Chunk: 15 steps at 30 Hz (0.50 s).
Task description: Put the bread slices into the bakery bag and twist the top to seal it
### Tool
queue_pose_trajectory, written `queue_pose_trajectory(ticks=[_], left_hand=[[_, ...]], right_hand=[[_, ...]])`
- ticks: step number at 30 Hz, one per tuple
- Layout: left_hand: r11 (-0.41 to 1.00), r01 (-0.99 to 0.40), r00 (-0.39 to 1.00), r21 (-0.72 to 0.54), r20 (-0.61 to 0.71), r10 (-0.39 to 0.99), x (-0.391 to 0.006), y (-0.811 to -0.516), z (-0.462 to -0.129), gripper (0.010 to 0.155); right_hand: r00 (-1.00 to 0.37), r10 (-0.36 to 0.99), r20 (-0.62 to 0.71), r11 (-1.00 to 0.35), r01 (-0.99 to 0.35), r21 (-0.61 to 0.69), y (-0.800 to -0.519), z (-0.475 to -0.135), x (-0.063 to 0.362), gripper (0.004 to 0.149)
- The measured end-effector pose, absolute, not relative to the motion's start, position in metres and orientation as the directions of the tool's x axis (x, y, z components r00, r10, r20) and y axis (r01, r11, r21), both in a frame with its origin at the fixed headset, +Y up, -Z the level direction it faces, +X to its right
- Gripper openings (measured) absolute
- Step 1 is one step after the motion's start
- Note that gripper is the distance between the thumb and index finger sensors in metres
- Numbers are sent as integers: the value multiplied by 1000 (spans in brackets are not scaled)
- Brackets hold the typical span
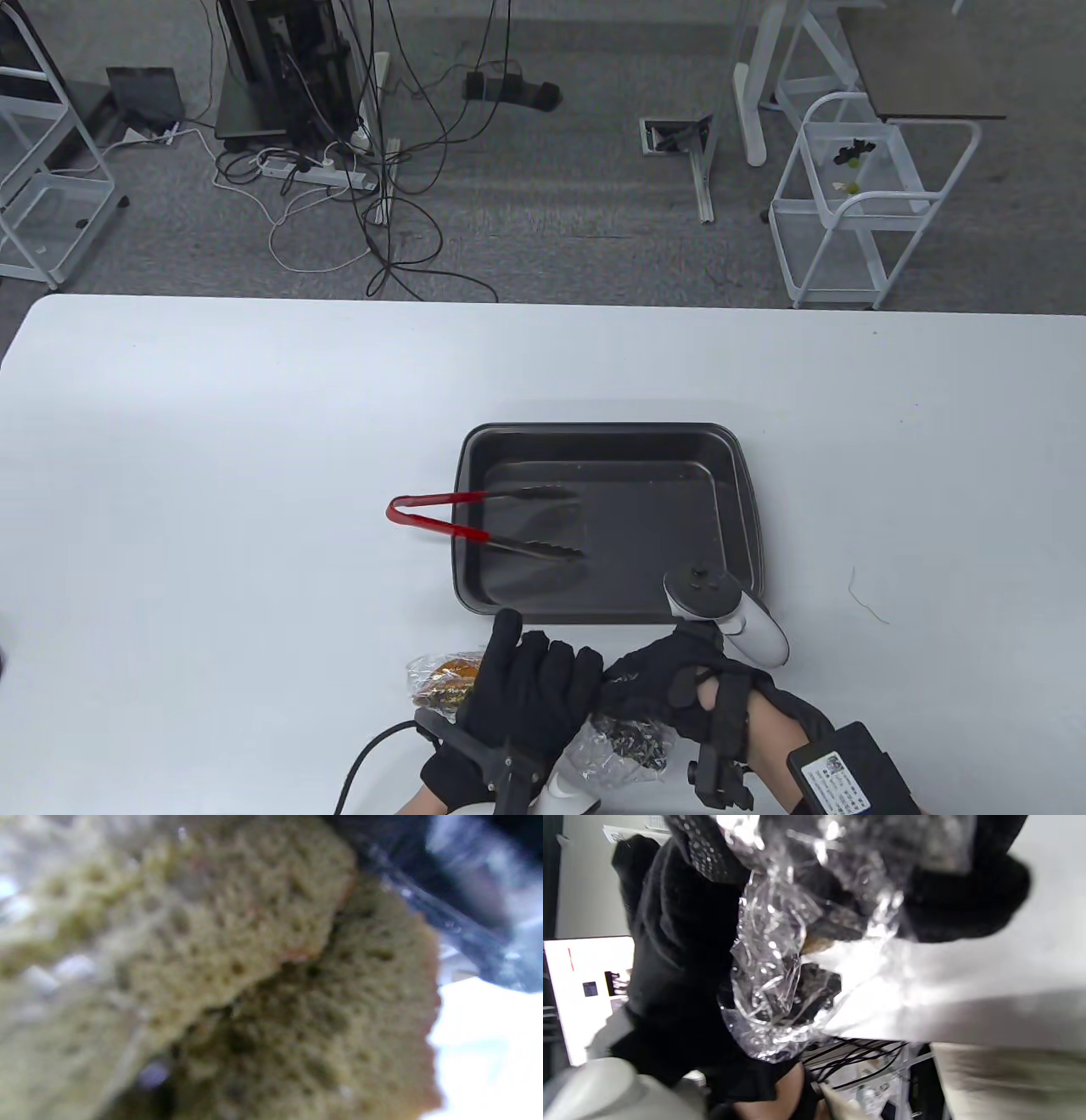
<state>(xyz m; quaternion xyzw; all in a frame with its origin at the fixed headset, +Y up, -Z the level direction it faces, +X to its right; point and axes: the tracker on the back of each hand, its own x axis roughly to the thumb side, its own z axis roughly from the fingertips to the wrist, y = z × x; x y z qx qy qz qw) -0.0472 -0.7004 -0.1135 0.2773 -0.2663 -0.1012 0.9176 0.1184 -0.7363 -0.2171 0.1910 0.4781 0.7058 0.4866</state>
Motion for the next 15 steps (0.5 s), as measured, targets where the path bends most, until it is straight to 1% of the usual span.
queue_pose_trajectory(ticks=[3,5,6,7,9,10,11,12,13,14,15], left_hand=[[857,18,837,515,462,-295,-49,-702,-120,46],[877,16,844,481,463,-269,-54,-703,-127,46],[887,12,849,462,464,-253,-56,-703,-129,46],[898,-16,856,439,470,-215,-60,-703,-133,46],[928,-97,873,360,478,-94,-72,-703,-144,46],[945,-161,879,286,476,6,-81,-704,-152,46],[952,-208,875,226,478,77,-87,-705,-157,46],[945,-301,852,128,482,206,-96,-707,-166,46],[920,-391,822,36,463,331,-105,-710,-174,46],[867,-493,765,-78,435,474,-114,-715,-182,46],[808,-566,701,-163,421,576,-120,-719,-188,46]], right_hand=[[-504,848,-166,-127,-496,859,-734,-218,118,50],[-552,825,-121,-202,-489,849,-728,-219,119,56],[-568,817,-100,-239,-492,837,-725,-220,120,66],[-586,809,-47,-310,-493,813,-719,-221,121,75],[-584,810,56,-409,-492,769,-705,-223,126,92],[-550,829,103,-425,-499,755,-696,-222,129,97],[-523,843,125,-428,-512,745,-691,-221,130,101],[-478,863,161,-431,-531,730,-683,-219,132,104],[-448,871,201,-441,-535,721,-677,-217,133,106],[-427,861,275,-484,-525,700,-669,-213,134,110],[-428,841,330,-526,-510,681,-664,-209,133,112]])
